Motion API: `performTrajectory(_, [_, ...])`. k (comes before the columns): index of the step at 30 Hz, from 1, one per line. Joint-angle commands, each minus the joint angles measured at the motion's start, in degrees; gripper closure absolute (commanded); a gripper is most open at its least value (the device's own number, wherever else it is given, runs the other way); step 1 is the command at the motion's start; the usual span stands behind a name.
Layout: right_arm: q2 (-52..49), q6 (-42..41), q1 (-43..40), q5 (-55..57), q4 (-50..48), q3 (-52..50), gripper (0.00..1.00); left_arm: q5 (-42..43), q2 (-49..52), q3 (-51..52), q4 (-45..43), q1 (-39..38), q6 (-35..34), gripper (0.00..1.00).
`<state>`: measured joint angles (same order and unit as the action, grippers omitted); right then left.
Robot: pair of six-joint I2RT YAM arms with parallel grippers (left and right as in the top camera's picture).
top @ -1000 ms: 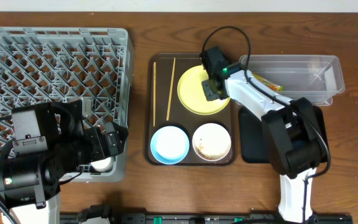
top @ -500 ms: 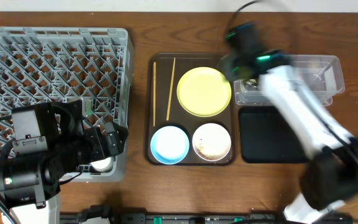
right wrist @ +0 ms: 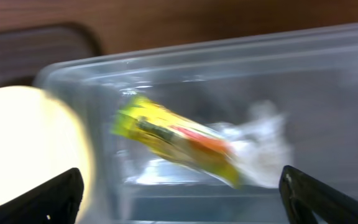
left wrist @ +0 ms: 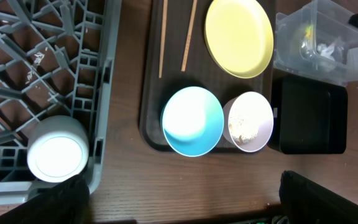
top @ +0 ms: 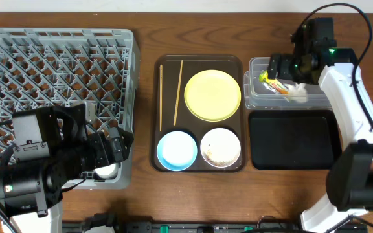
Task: Sort waste into correct bins and load items into the dishwasher
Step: 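Grasp the foil on the yellow plate and drop it in the bin, then grasp the white rice bowl rim with right gripper and lift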
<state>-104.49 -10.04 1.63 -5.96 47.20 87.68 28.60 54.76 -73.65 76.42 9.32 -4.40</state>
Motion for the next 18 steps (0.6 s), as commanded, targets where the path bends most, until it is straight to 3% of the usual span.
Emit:
performTrajectory(1, [9.0,-0.2,5.0,-11.1,2.9,0.5,0.07,0.8,0.0,-0.9,0.0,0.2,0.9,0.02])
performTrajectory(5, [11.8,-0.6,13.4,-10.8,10.1,0.5,0.23,0.7,0.0,-0.9,0.0,0.2,1.0,0.02])
performTrajectory(9, [10.7,-4.5,22.4,-8.5,17.5,-0.7,0.71,0.8,0.0,-0.9,0.0,0.2,0.9,0.02])
performTrajectory(13, [8.4,-10.0,30.7,-2.9,17.4,-5.8,0.66,0.8,0.0,-0.9,0.0,0.2,1.0,0.02])
performTrajectory(18, [5.1,-13.0,38.0,0.4,7.9,-13.4,0.66,0.8,0.0,-0.9,0.0,0.2,0.9,0.02])
